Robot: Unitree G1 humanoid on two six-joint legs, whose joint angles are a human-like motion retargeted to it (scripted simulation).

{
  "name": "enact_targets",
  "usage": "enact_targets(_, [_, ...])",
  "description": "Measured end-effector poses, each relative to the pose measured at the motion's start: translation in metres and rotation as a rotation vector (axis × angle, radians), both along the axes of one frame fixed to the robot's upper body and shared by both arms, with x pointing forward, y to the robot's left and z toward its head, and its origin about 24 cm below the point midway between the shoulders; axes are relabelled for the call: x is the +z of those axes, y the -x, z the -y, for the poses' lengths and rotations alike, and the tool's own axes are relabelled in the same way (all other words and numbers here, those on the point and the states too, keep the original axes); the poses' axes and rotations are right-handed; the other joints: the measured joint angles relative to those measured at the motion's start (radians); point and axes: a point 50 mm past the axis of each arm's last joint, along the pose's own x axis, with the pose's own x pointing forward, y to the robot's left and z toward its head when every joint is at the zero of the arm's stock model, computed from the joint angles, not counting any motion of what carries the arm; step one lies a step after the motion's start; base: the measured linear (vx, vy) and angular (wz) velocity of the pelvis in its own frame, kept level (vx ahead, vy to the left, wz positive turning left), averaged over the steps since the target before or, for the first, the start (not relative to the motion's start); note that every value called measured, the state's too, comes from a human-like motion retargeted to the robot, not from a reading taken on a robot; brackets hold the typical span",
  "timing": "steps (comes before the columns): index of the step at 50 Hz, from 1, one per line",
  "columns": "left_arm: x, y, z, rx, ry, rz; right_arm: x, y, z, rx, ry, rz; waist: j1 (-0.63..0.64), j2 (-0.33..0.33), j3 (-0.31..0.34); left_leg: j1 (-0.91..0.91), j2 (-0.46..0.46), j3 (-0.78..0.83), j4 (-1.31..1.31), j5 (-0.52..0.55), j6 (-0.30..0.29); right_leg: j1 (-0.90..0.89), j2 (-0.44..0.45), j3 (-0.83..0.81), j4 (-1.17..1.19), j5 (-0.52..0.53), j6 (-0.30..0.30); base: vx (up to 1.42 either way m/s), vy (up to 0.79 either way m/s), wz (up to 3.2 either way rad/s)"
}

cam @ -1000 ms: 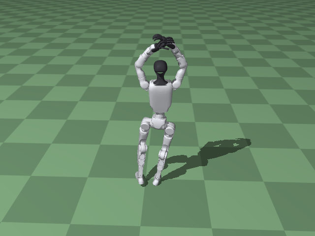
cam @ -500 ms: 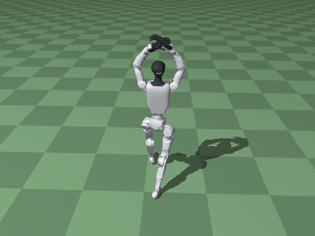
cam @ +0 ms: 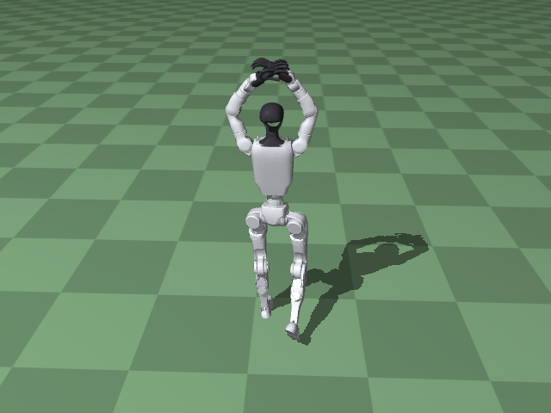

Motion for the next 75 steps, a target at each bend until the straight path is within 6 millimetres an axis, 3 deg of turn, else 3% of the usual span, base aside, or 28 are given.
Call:
enact_targets(4, [-0.001, -0.008, 0.000, 0.004, -0.006, -0.034, 0.001, -0.003, 0.002, -0.027, -0.005, 0.003, -0.046, 0.002, 0.013, 0.036, -0.023, -0.039, 0.029, -0.046, 0.000, -0.133, -0.075, -0.112, -0.046, -0.201, -0.097, 0.41, 0.16, 0.52])
enact_targets(7, [-0.001, -0.010, 0.001, 0.007, -0.006, -0.036, 0.002, -0.007, 0.002, -0.023, -0.013, -0.009, -0.085, 0.008, 0.025, 0.056, -0.026, -0.082, 0.049, -0.077, 0.000, -0.182, -0.073, -0.176, -0.237, -0.239, -0.108, 0.38, 0.02, 0.78])
enact_targets(10, [-0.001, -0.011, 0.002, 0.005, -0.005, -0.029, 0.002, -0.011, 0.003, 0.001, -0.016, -0.039, -0.128, 0.003, 0.049, 0.087, -0.052, -0.134, 0.068, -0.110, 0.003, -0.188, -0.074, -0.209, -0.502, -0.163, -0.060, 0.40, 0.02, 0.92])
enact_targets(12, [-0.002, -0.011, 0.002, 0.009, -0.013, -0.020, 0.002, -0.014, 0.003, 0.012, -0.019, -0.054, -0.148, -0.009, 0.073, 0.123, -0.075, -0.162, 0.078, -0.133, 0.001, -0.182, -0.072, -0.208, -0.674, -0.055, -0.011, 0.43, -0.06, 0.72])
enact_targets(15, [-0.004, -0.011, 0.004, 0.024, -0.030, 0.004, 0.002, -0.015, 0.005, 0.016, -0.022, -0.058, -0.148, -0.022, 0.114, 0.183, -0.076, -0.177, 0.085, -0.163, 0.000, -0.197, 0.003, -0.188, -0.877, 0.126, 0.000, 0.42, -0.29, 0.27])
enact_targets(17, [-0.004, -0.010, 0.006, 0.030, -0.040, 0.019, 0.002, -0.014, 0.007, 0.010, -0.025, -0.050, -0.144, -0.019, 0.139, 0.221, -0.069, -0.188, 0.089, -0.181, 0.000, -0.223, 0.052, -0.174, -0.945, 0.175, 0.000, 0.43, -0.31, 0.23])
enact_targets(22, [-0.003, -0.006, 0.013, 0.030, -0.037, 0.031, 0.005, -0.006, 0.010, 0.015, -0.044, -0.040, -0.147, -0.004, 0.158, 0.287, -0.062, -0.199, 0.091, -0.211, 0.000, -0.322, 0.081, -0.216, -0.945, 0.093, 0.000, 0.45, -0.09, 0.17])
enact_targets(29, [-0.003, -0.003, 0.013, -0.001, -0.048, 0.023, 0.007, -0.001, 0.013, -0.015, -0.054, 0.002, -0.173, -0.021, 0.097, 0.334, -0.064, -0.213, 0.104, -0.212, 0.000, -0.275, 0.031, -0.310, -0.945, 0.084, 0.000, 0.61, -0.03, 0.36])
enact_targets(33, [-0.006, -0.009, 0.012, -0.001, -0.059, 0.002, 0.004, -0.011, 0.013, -0.006, -0.042, -0.041, -0.189, -0.017, 0.068, 0.368, -0.024, -0.276, 0.172, -0.156, 0.000, -0.194, 0.053, -0.335, -0.945, 0.131, 0.000, 0.72, -0.30, 0.68])
enact_targets(36, [-0.007, -0.014, 0.013, -0.004, -0.060, -0.025, 0.003, -0.018, 0.015, 0.022, -0.044, -0.093, -0.151, -0.023, 0.046, 0.364, -0.001, -0.298, 0.276, -0.046, 0.000, -0.121, 0.070, -0.307, -0.945, 0.116, 0.000, 0.78, -0.24, -0.10])
enact_targets(40, [-0.006, -0.017, 0.015, -0.015, -0.041, -0.062, 0.004, -0.021, 0.019, 0.058, -0.061, -0.146, -0.104, -0.059, 0.040, 0.243, 0.021, -0.310, 0.603, 0.070, 0.002, -0.009, 0.064, -0.257, -0.934, 0.038, 0.000, 0.70, -0.24, -0.12])
enact_targets(44, [-0.004, -0.009, 0.018, -0.022, -0.028, -0.049, 0.008, -0.013, 0.022, 0.091, -0.076, -0.146, -0.074, -0.079, 0.033, 0.015, 0.103, -0.220, 0.968, -0.013, 0.053, 0.017, 0.060, -0.240, -0.875, -0.038, 0.000, 0.53, -0.14, -0.05])
enact_targets(47, [-0.004, -0.004, 0.019, -0.024, -0.029, -0.042, 0.008, -0.012, 0.022, 0.105, -0.074, -0.154, -0.048, -0.087, 0.024, -0.105, 0.175, -0.105, 1.057, -0.119, 0.110, 0.033, 0.062, -0.217, -0.853, -0.077, 0.000, 0.46, -0.06, -0.33])
enact_targets(50, [-0.003, -0.005, 0.017, -0.031, -0.023, -0.048, 0.007, -0.013, 0.020, 0.101, -0.065, -0.159, -0.016, -0.097, 0.011, -0.177, 0.190, -0.019, 0.963, -0.187, 0.112, 0.049, 0.060, -0.175, -0.841, -0.108, 0.000, 0.43, -0.05, -0.66])
enact_targets(52, [-0.002, -0.006, 0.014, -0.045, -0.013, -0.058, 0.007, -0.014, 0.017, 0.085, -0.061, -0.147, 0.004, -0.105, 0.009, -0.194, 0.159, -0.002, 0.793, -0.172, 0.090, 0.067, 0.054, -0.143, -0.835, -0.127, 0.000, 0.41, -0.04, -0.77])
enact_targets(55, [-0.001, -0.007, 0.011, -0.066, -0.002, -0.065, 0.007, -0.012, 0.015, 0.060, -0.064, -0.104, 0.027, -0.100, 0.015, -0.189, 0.117, -0.025, 0.463, -0.086, 0.050, 0.103, 0.061, -0.104, -0.828, -0.155, 0.000, 0.40, -0.01, -0.71])
enact_targets(60, [-0.002, -0.003, 0.011, -0.051, -0.028, -0.045, 0.007, -0.006, 0.015, 0.048, -0.069, -0.044, 0.054, -0.049, 0.031, -0.186, 0.143, -0.059, 0.020, 0.090, 0.002, 0.179, 0.123, -0.058, -0.819, -0.196, 0.000, 0.38, 0.05, -0.60])
enact_targets(68, [-0.001, 0.001, 0.010, -0.020, -0.054, -0.014, 0.006, -0.004, 0.014, 0.045, -0.054, -0.018, 0.061, -0.032, 0.034, -0.404, 0.146, 0.158, -0.003, 0.168, 0.000, 0.252, 0.126, -0.029, -0.814, -0.228, 0.000, 0.35, 0.16, -0.24])
enact_targets(75, [0.001, 0.010, 0.009, -0.021, -0.040, 0.007, 0.006, 0.000, 0.011, 0.064, -0.050, -0.014, 0.101, -0.044, 0.030, -0.392, 0.155, 0.182, -0.003, 0.128, 0.000, 0.312, 0.099, 0.055, -0.776, -0.267, 0.000, 0.52, 0.15, -0.62])
